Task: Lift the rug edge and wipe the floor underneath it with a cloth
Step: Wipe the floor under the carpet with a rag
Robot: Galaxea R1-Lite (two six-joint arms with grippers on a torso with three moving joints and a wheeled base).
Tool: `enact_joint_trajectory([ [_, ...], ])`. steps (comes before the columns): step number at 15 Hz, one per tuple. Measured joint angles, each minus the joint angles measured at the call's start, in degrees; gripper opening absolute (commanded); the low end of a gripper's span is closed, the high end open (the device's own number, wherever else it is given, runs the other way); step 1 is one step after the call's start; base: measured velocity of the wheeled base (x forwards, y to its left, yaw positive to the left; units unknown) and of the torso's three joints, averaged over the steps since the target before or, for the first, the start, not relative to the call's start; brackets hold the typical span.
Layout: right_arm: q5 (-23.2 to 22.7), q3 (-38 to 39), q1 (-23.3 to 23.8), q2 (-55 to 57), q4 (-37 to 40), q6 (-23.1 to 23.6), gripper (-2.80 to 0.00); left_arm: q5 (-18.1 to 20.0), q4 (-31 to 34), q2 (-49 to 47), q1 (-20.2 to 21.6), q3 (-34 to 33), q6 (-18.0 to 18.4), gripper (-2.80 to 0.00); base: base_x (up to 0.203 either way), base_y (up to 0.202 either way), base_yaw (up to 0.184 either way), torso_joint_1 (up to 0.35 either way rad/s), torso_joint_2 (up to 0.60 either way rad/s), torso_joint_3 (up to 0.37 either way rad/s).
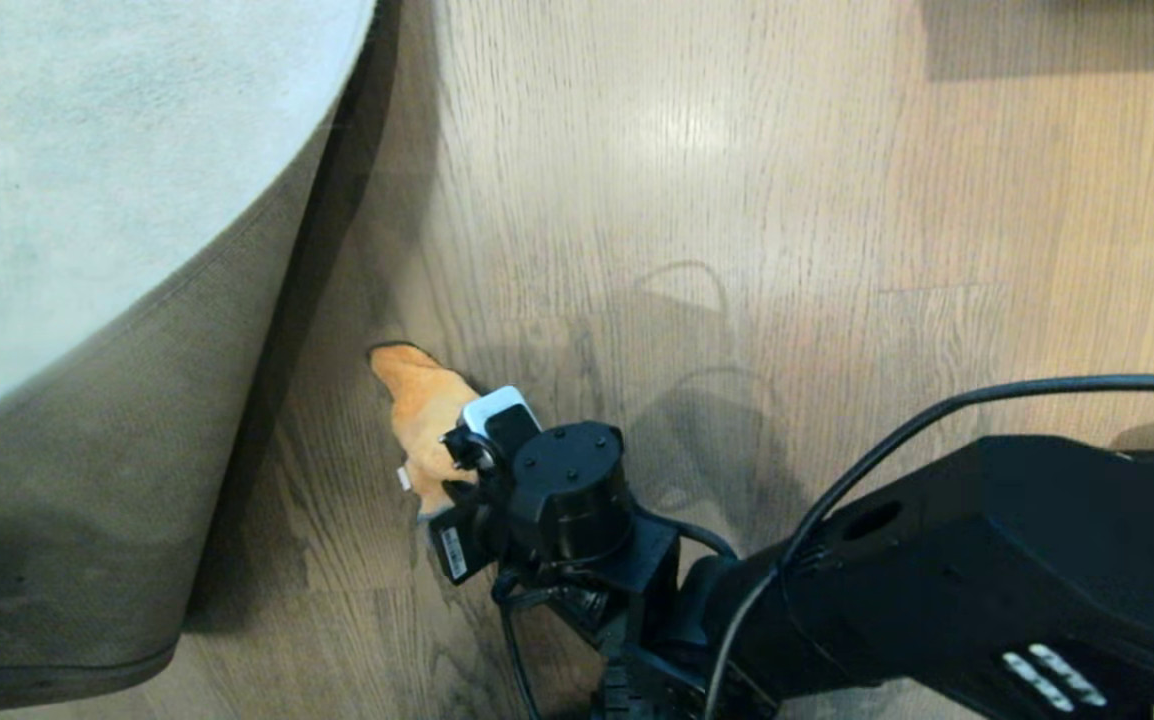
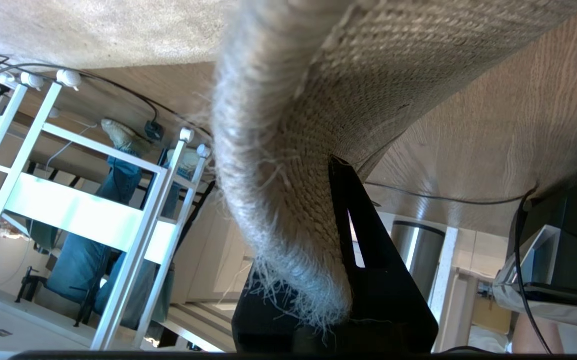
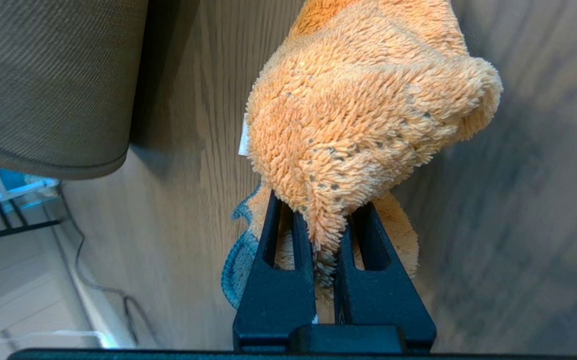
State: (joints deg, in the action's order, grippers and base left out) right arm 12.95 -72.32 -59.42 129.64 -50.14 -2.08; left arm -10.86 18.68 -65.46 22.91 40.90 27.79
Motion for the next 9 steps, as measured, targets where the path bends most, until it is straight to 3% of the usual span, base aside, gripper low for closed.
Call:
enact_joint_trajectory([
  [9,-0.16,-3.66,4.06,7.05,-4.54,4.12,-2.80,-0.02,-0.07,-0.37,0.18,-0.38,-0.04,-2.80,0.000,0.000,0.000,0.000,0.00,0.000],
])
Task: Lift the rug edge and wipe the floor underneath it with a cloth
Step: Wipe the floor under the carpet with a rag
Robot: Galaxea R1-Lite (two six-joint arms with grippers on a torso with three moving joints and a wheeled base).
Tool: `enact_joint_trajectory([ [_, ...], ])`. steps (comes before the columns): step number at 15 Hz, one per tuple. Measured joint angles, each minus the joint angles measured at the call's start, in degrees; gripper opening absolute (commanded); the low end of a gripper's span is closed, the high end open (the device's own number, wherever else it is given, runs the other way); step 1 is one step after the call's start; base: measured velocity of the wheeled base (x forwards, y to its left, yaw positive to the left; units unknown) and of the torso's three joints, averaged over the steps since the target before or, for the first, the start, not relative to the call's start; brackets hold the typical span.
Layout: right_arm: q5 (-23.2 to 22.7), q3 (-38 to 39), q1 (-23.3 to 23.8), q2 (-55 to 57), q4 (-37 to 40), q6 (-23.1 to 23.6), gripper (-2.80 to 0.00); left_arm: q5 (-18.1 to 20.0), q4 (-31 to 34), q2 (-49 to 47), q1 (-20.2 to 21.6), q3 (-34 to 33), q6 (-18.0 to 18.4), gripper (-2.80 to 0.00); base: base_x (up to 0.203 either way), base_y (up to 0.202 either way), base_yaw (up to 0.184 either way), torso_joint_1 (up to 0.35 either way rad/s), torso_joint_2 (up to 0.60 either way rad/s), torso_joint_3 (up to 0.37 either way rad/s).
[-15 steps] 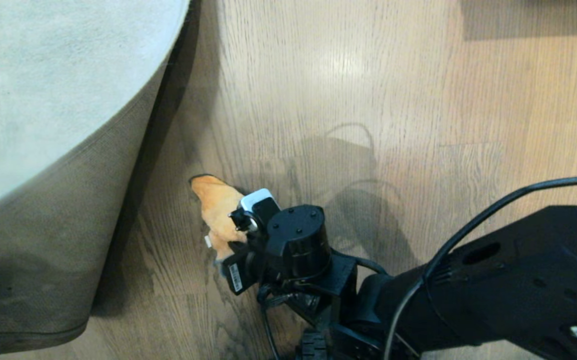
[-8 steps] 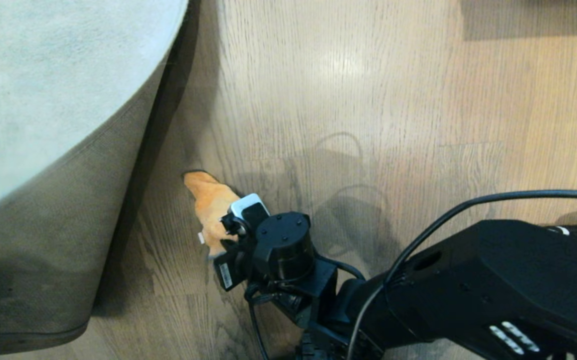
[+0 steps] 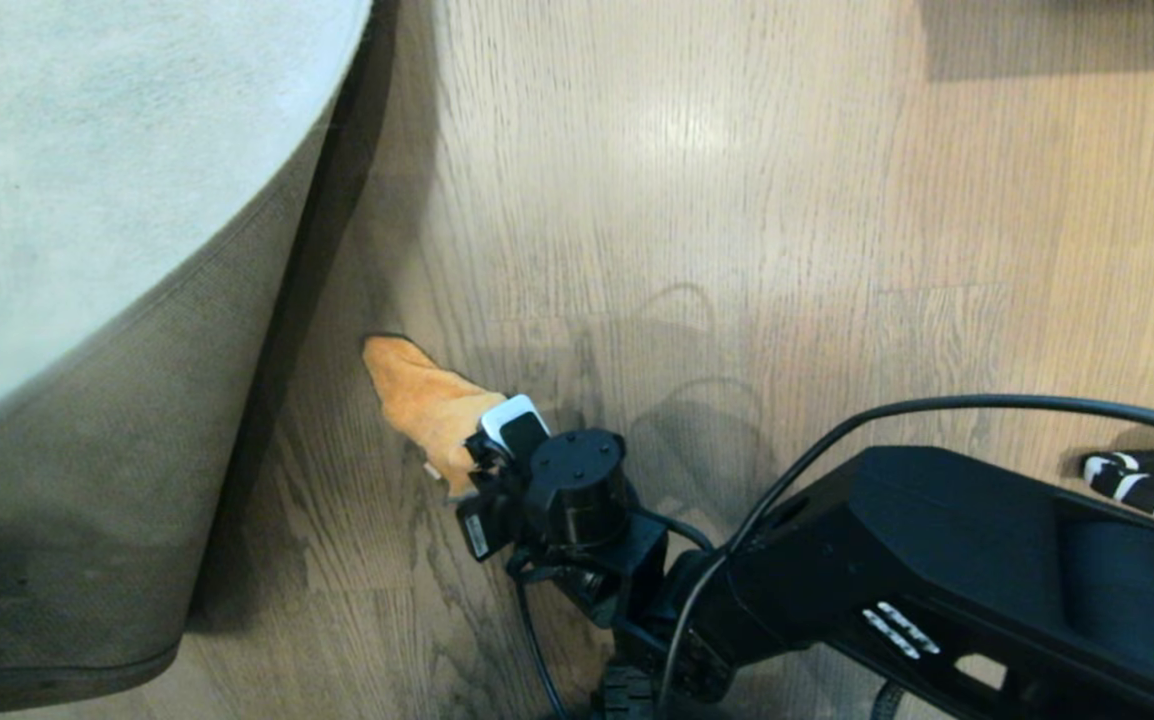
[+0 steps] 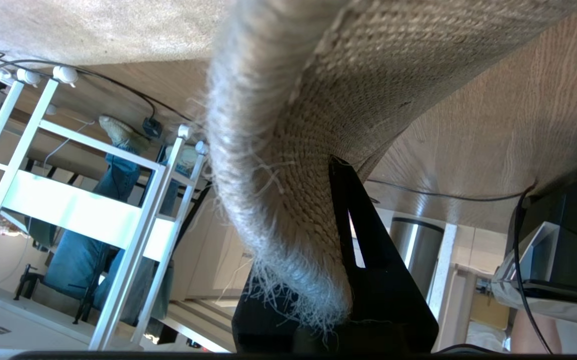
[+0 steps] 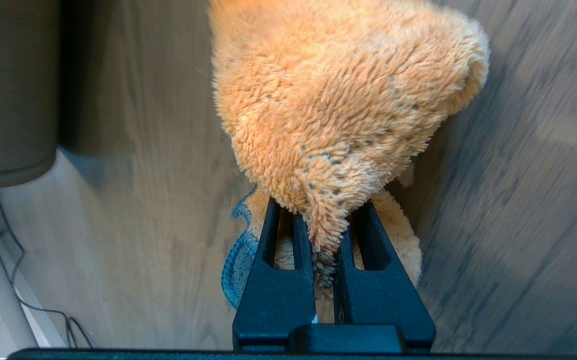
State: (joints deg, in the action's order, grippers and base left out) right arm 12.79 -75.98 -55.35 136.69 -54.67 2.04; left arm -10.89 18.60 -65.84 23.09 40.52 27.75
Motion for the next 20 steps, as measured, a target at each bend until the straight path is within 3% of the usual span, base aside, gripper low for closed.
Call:
enact_joint_trajectory([
  [9,-0.03,-6.40,2.61,3.11,-0.12,0.01,-2.80,-0.02,0.07,0.02,0.12,-0.45,-0.07,-2.80,0.000,0.000,0.000,0.000,0.00,0.000],
  [20,-0.86,-16.95,9.71,2.78,3.66,1.73,-2.80,0.00,-0.02,0.10,0.11,-1.78,-0.10,-2.80,0.000,0.000,0.000,0.000,0.00,0.000],
])
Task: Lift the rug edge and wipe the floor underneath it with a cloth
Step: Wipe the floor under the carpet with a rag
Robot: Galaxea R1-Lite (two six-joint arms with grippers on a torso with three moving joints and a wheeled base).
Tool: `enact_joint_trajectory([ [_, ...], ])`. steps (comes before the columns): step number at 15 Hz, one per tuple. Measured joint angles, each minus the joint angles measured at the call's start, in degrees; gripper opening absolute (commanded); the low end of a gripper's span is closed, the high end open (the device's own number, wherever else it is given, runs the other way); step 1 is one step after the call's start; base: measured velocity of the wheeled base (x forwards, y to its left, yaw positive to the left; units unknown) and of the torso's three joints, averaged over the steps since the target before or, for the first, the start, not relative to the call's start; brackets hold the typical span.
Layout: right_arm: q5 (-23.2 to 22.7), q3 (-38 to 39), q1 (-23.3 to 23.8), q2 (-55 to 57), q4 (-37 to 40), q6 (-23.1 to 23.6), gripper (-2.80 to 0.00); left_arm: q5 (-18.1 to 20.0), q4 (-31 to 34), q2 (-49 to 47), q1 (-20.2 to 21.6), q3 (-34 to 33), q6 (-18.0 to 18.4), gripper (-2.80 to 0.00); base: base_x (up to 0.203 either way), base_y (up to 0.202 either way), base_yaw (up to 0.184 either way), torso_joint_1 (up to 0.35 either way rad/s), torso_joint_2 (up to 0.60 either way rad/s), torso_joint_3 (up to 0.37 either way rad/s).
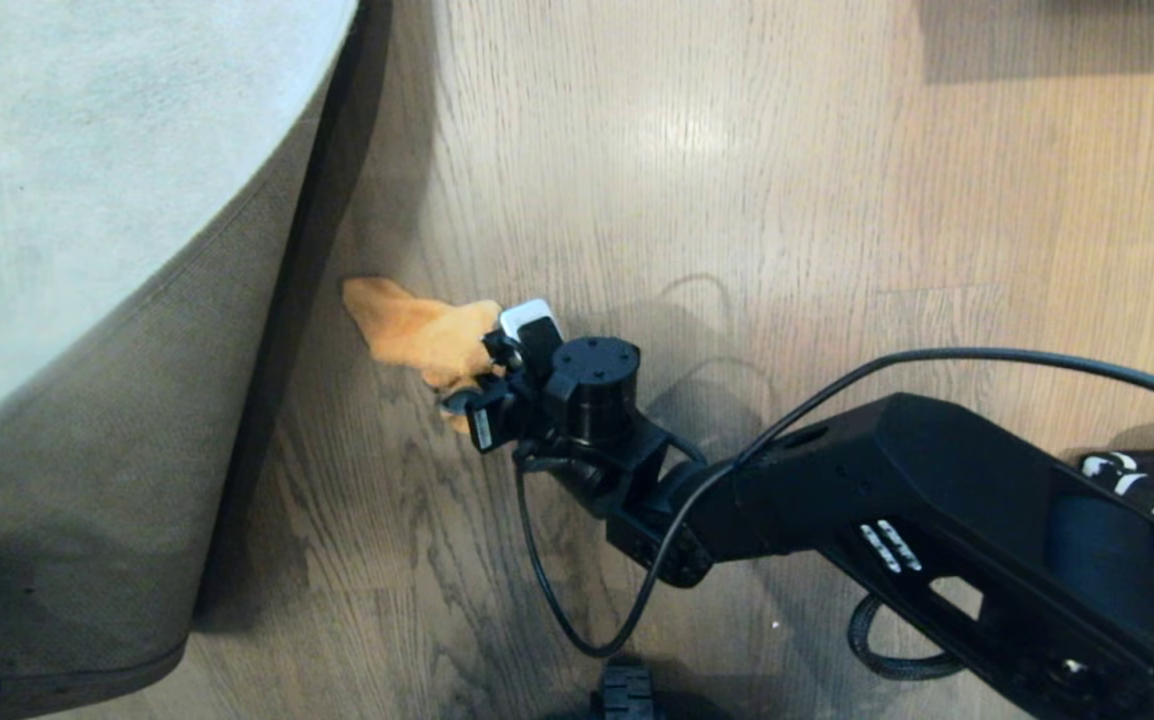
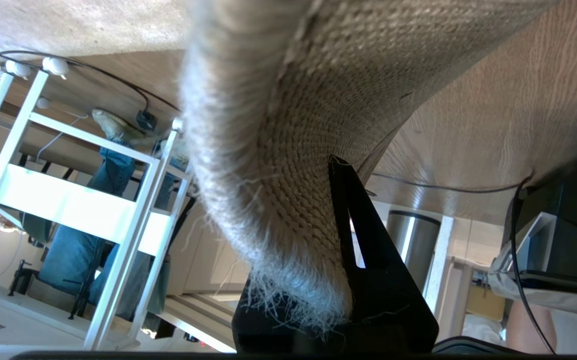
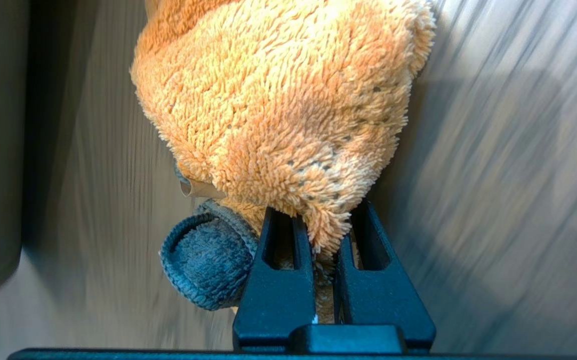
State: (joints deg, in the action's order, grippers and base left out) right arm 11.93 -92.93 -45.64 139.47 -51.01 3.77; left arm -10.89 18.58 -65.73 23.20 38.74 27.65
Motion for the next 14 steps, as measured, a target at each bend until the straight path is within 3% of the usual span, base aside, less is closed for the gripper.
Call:
enact_joint_trajectory([
  [8,0.07,-13.38,3.41,1.57,7.54,-0.05,-2.80,-0.05,0.00,0.11,0.01,-0.68,0.00,-2.80,0.000,0.000,0.000,0.000,0.00,0.000],
  [14,0.93,-6.19,2.27,0.76,3.83,-0.08,-2.80,-0.09,0.05,0.13,0.06,-0.71,0.05,-2.80,0.000,0.000,0.000,0.000,0.00,0.000],
])
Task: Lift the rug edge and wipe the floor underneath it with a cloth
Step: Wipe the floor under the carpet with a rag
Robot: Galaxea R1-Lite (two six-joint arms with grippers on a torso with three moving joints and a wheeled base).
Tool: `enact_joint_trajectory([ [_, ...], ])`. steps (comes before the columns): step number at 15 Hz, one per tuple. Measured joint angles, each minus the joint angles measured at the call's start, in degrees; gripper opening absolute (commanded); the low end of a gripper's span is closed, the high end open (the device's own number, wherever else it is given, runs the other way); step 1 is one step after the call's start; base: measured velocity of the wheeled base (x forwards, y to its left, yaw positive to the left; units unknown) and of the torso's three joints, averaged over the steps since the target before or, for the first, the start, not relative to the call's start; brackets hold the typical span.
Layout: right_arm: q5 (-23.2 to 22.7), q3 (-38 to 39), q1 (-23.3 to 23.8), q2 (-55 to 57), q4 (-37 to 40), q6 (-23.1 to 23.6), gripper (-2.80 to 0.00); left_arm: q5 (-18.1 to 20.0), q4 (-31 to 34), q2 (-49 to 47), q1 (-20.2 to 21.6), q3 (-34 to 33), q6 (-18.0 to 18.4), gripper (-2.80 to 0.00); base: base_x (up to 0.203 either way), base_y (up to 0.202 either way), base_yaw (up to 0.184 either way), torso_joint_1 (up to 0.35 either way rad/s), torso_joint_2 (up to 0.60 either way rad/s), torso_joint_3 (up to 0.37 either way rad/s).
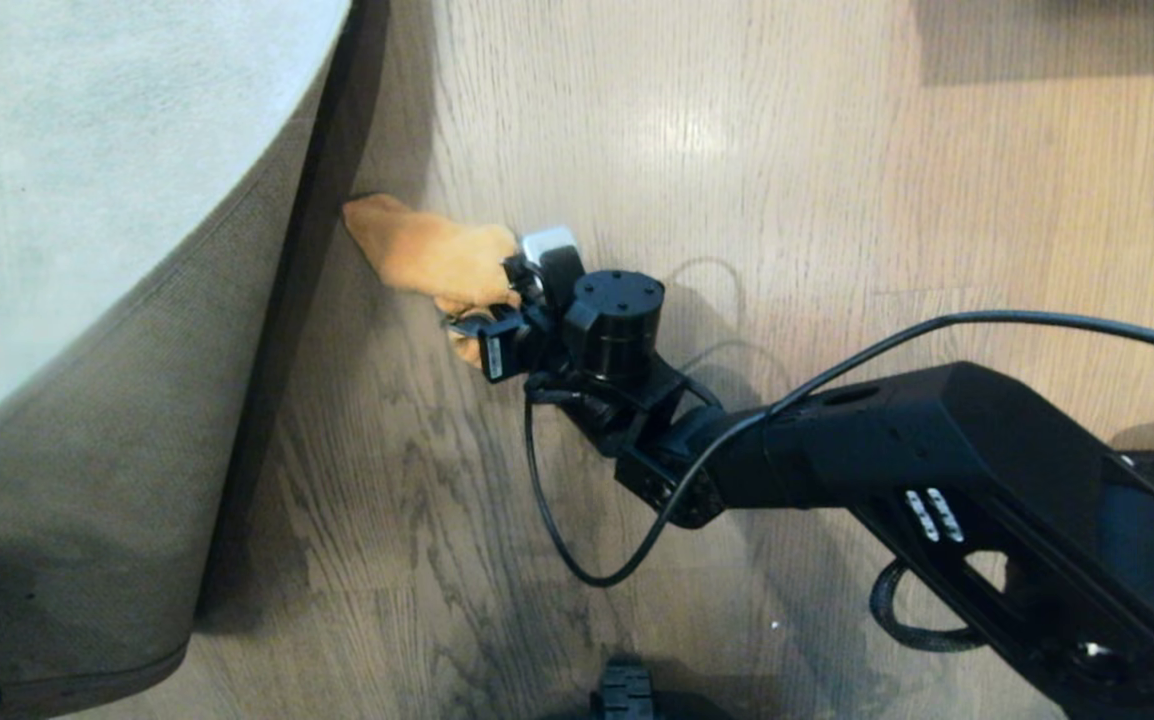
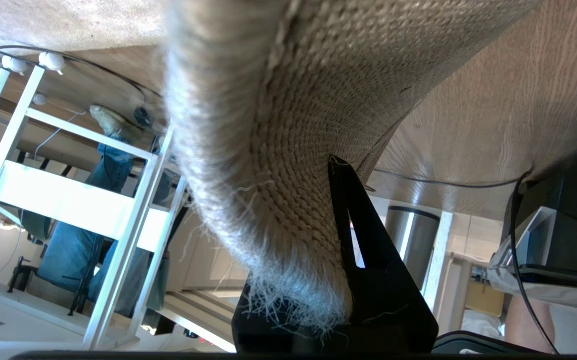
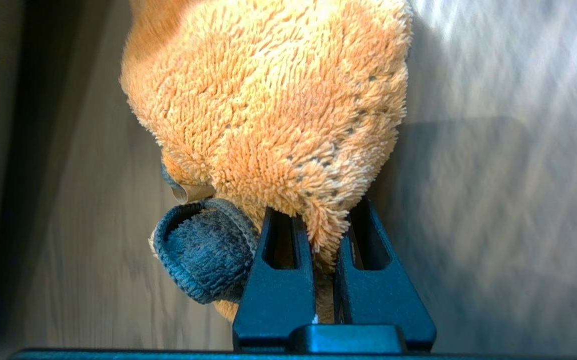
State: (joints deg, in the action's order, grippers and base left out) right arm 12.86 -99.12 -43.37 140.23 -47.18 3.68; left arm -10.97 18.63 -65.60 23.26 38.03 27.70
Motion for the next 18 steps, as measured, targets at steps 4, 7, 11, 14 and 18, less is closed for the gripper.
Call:
enact_joint_trajectory([
  [4,0.10,11.08,-4.28,-1.17,-4.38,0.00,-2.80,0.02,0.02,-0.03,-0.06,0.00,0.00,-2.80,0.000,0.000,0.000,0.000,0.00,0.000],
  [7,0.13,17.96,-8.29,-1.45,-8.44,0.04,-2.80,0.06,-0.02,-0.19,-0.06,-0.04,0.01,-2.80,0.000,0.000,0.000,0.000,0.00,0.000],
  [11,-0.18,20.29,-13.25,-1.31,-9.49,0.15,-2.80,0.06,-0.05,-0.35,-0.09,-0.39,0.02,-2.80,0.000,0.000,0.000,0.000,0.00,0.000],
  [14,-0.33,20.04,-13.94,-1.04,-9.52,0.12,-2.80,0.06,-0.05,-0.50,-0.09,-0.41,0.00,-2.80,0.000,0.000,0.000,0.000,0.00,0.000],
  [18,-0.40,16.59,-12.84,0.59,-9.40,0.07,-2.80,0.04,-0.05,-0.61,-0.09,-0.66,0.00,-2.80,0.000,0.000,0.000,0.000,0.00,0.000],
])
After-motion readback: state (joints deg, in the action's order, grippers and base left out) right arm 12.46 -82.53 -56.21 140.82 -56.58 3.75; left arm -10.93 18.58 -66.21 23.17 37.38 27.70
